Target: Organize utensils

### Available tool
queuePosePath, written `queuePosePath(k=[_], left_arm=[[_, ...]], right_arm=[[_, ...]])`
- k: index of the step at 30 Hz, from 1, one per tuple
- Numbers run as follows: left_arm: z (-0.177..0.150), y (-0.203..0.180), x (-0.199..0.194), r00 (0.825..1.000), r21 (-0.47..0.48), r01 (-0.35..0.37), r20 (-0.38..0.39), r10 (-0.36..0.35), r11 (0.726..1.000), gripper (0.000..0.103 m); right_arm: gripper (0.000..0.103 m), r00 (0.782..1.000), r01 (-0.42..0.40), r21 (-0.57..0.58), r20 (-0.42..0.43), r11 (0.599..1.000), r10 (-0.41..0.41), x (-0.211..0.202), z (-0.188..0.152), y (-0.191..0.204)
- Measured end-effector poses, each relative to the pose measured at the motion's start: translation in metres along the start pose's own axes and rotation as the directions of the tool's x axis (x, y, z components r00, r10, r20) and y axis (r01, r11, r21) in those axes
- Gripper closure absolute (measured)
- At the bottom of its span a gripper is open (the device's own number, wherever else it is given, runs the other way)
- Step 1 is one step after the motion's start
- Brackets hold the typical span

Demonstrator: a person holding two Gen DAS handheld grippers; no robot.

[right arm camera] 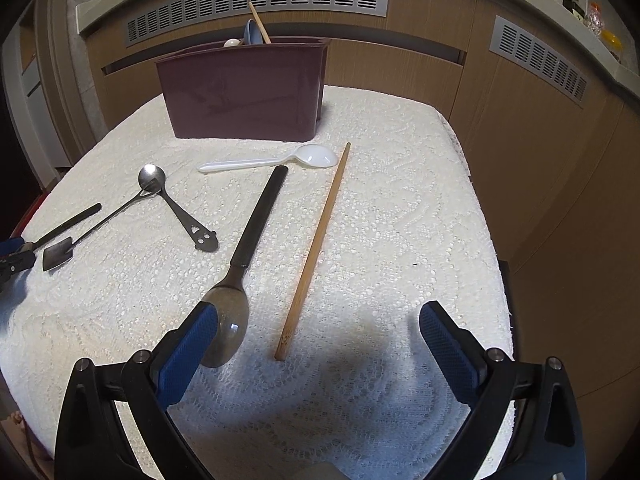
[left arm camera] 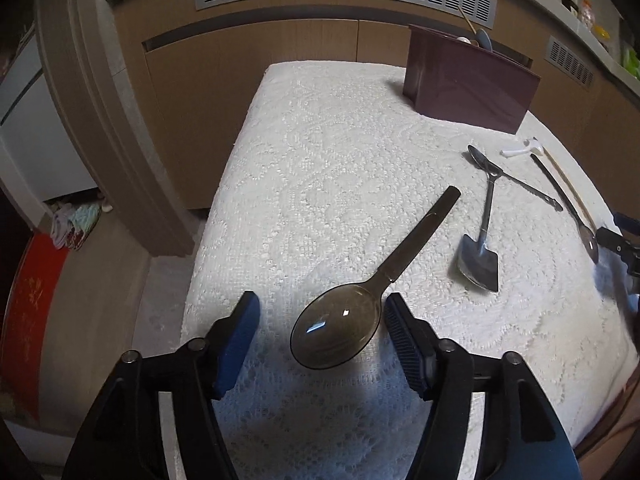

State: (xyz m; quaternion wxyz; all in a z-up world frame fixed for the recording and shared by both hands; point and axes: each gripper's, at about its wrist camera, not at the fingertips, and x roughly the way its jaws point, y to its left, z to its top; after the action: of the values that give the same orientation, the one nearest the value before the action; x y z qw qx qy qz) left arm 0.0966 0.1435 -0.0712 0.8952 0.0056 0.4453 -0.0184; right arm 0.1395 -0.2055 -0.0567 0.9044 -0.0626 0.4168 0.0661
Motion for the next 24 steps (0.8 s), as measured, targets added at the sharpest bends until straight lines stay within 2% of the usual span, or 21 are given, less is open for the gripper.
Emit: queuePosePath(k=[1,5,10,15,19,22,24], left_arm=[[0.0,-0.003,-0.002,1.0,0.008,0.003,0.003,-0.003,1.0,0.059],[-0.001,-0.014,-0.014,0.999,0.037,-0.012,0.035,0.011,0.999,0.059],[0.013,-0.02,-0.04,0.994,0.035,0.02,0.109,-0.023,0.999,0.059],[0.035,-0.033,-0.057,0.981,0.04,0.067,0.178,-0.074,0.997,0.059],[0.058,-0.051,-0.066,0.963,0.052,0.117,0.239,-0.126,0.992,0.059],[0.072,-0.067,-0.068,0.949,0.074,0.133,0.277,-0.148,0.988,0.059],[0.079,-0.077,-0.064,0.944,0.082,0.133,0.292,-0.151,0.988,0.059]], right_arm=[[0.003,1.0,0.0,0.002,0.003,1.0,0.0,0.0,0.0,0.0],[0.003,1.0,0.0,0.01,0.003,1.0,0.0,0.0,-0.001,-0.001],[0.003,1.0,0.003,0.011,0.013,1.0,-0.003,-0.002,-0.001,-0.002],[0.003,1.0,-0.001,0.02,0.027,1.0,0.001,-0.006,0.0,-0.003],[0.003,0.997,-0.022,0.034,0.077,0.999,0.02,-0.014,0.01,-0.01],[0.019,0.997,-0.019,0.039,0.077,0.999,0.016,-0.009,0.033,-0.015],[0.045,0.999,-0.035,0.075,0.03,0.997,0.033,0.006,0.049,-0.02]])
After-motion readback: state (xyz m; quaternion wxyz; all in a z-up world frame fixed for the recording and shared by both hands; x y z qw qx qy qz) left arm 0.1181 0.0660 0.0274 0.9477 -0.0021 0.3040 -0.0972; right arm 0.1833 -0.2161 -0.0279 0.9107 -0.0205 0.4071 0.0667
